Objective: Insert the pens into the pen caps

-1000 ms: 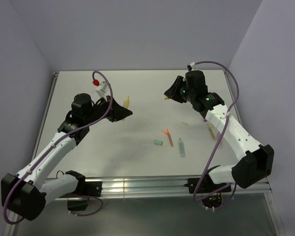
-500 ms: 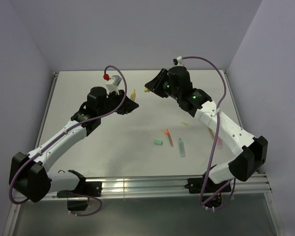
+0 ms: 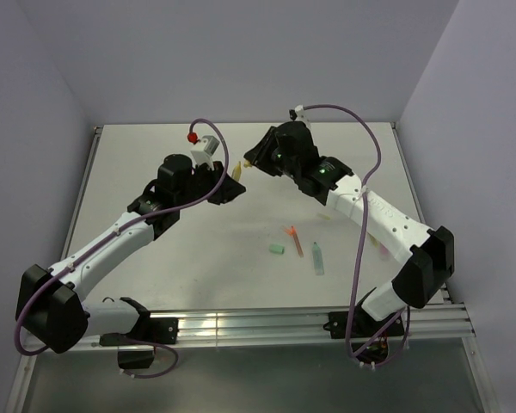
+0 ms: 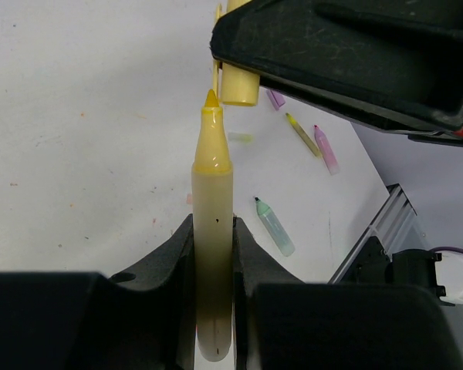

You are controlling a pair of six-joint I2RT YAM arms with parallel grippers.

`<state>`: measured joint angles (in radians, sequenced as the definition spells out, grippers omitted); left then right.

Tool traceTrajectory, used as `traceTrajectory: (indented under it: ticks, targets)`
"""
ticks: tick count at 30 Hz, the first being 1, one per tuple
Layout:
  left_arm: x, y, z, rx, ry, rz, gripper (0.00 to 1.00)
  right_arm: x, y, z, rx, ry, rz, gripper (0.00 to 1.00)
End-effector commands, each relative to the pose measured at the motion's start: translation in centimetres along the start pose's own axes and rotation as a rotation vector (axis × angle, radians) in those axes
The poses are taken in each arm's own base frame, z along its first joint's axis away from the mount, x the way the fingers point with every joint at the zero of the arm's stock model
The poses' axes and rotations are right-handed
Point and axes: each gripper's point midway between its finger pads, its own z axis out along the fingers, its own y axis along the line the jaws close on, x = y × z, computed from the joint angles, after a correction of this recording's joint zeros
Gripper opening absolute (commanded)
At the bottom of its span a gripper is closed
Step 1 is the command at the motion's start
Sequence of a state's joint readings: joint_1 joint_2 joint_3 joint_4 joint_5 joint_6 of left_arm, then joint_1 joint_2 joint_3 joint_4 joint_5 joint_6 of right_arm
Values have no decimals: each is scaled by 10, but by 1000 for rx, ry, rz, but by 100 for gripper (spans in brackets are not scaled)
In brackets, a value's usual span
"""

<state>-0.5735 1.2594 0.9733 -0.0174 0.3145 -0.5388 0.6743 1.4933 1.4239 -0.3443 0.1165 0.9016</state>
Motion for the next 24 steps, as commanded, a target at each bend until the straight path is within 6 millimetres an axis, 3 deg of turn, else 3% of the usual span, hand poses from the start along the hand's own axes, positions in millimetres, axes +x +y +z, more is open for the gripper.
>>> traceTrajectory:
  ticks: [1,7,24]
  targets:
    - [-18,-13,-5,28,-55,42,0,-24,28,-6,-47,-83,19,0]
    - [-8,-6,-3,8,-18,24,0,-23,31,-5,-49,-79,13,0]
    - [-10,-7,-5,7,-29,34,0,-6,33,5,-38,-40,-18,0]
